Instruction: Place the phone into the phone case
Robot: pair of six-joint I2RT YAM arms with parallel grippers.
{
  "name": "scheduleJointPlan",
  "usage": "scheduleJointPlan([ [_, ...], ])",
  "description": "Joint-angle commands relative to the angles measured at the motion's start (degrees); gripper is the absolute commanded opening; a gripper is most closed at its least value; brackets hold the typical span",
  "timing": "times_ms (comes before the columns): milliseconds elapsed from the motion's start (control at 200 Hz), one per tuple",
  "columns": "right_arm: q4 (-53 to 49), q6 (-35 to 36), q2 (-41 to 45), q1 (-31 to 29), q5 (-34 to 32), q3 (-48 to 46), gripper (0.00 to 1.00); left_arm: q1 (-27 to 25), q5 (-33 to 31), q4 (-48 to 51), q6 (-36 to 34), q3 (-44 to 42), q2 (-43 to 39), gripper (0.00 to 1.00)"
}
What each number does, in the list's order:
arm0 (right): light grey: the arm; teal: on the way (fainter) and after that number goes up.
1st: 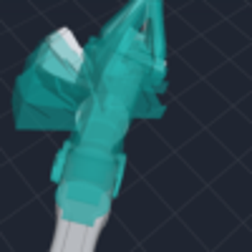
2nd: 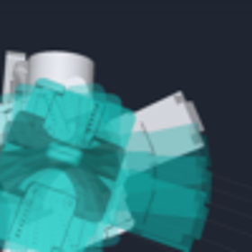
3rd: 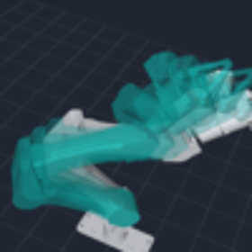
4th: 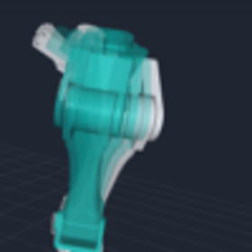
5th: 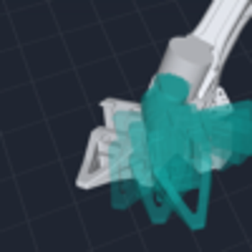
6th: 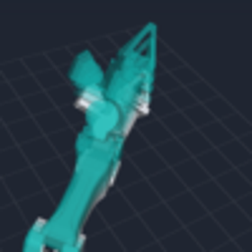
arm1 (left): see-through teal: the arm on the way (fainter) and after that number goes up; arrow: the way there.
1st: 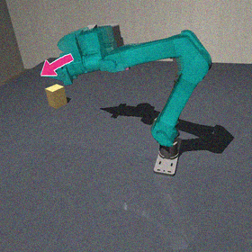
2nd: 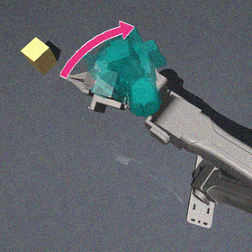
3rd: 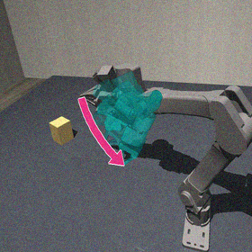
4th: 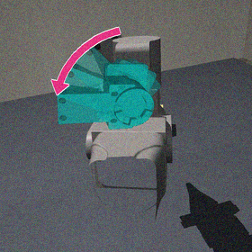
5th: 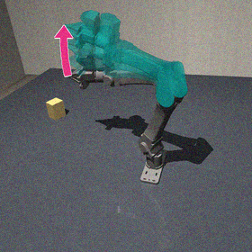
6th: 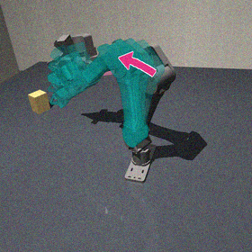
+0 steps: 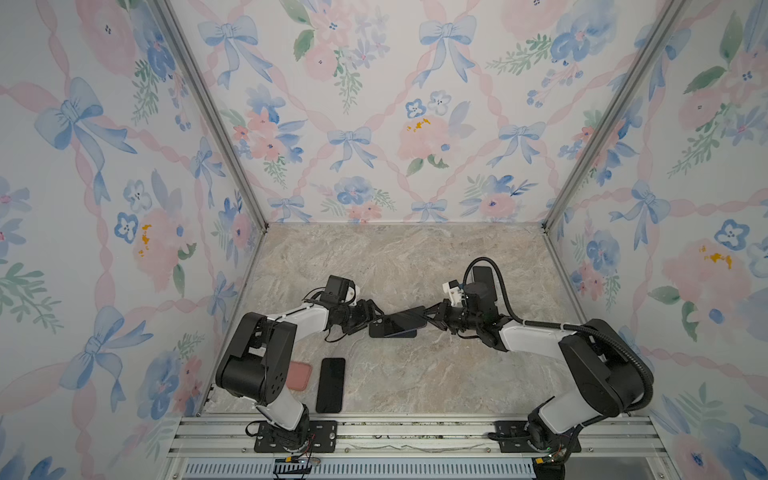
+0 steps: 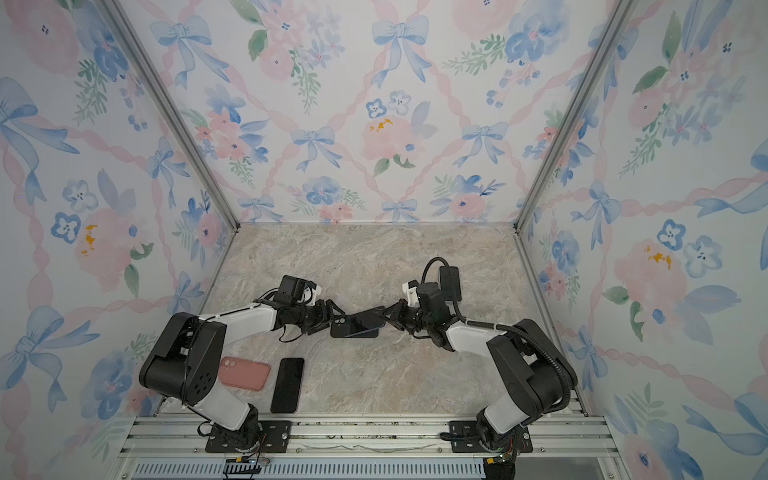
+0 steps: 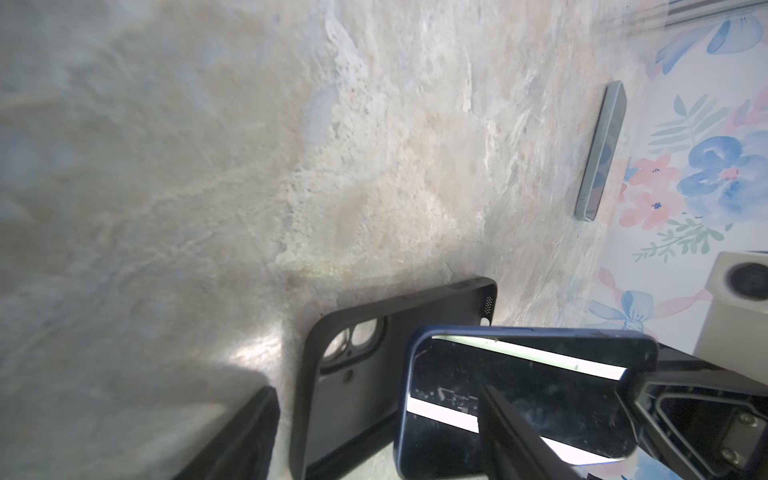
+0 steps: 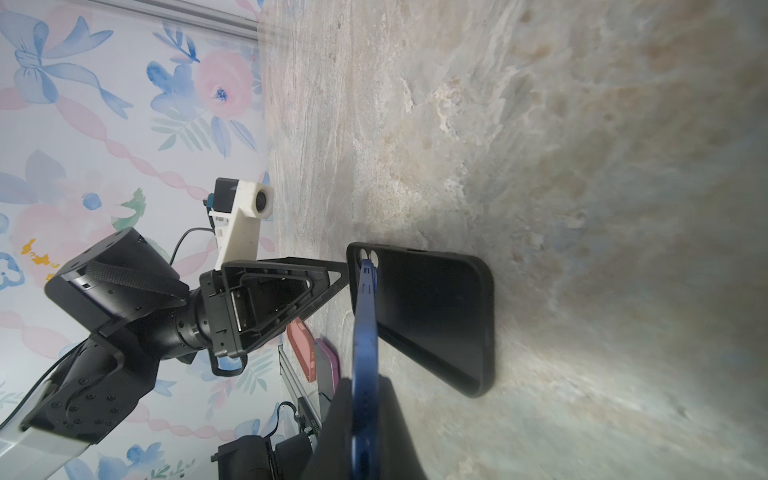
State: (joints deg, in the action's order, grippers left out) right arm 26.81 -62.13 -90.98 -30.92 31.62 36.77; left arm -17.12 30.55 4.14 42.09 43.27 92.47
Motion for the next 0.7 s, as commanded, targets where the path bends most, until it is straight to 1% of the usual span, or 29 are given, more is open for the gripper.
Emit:
scheduleJointPlan([
  [0,3.4,-0.7,-1.7,-0.8,2.1,2.7,0.02,-0.5,1.6,-1.4,-0.2,-0.6,0.6,0.76],
  [190,0.9,0.5,-3.3,-1.0,2.3,4.0,0.02,-0.9,2.0,-2.1,0.0,-0.6,0.5,0.76],
  [220,0.4,0.7,-3.4,-1.0,2.3,4.2,0.02,-1.0,2.0,-2.2,0.2,-2.4,0.4,0.76],
  [475,-1.5,2.0,-3.5,-0.9,1.5,4.3,0.02,-1.2,2.2,-2.7,0.2,-3.1,0.5,0.76],
  [520,-1.9,2.3,-5.1,-0.8,1.3,4.3,0.02,-1.2,2.2,-2.7,0.2,-3.2,0.4,0.76],
  [695,-0.3,2.2,-6.6,-0.2,1.0,4.0,0.01,-1.4,2.3,-3.0,0.4,-3.6,0.2,0.76],
])
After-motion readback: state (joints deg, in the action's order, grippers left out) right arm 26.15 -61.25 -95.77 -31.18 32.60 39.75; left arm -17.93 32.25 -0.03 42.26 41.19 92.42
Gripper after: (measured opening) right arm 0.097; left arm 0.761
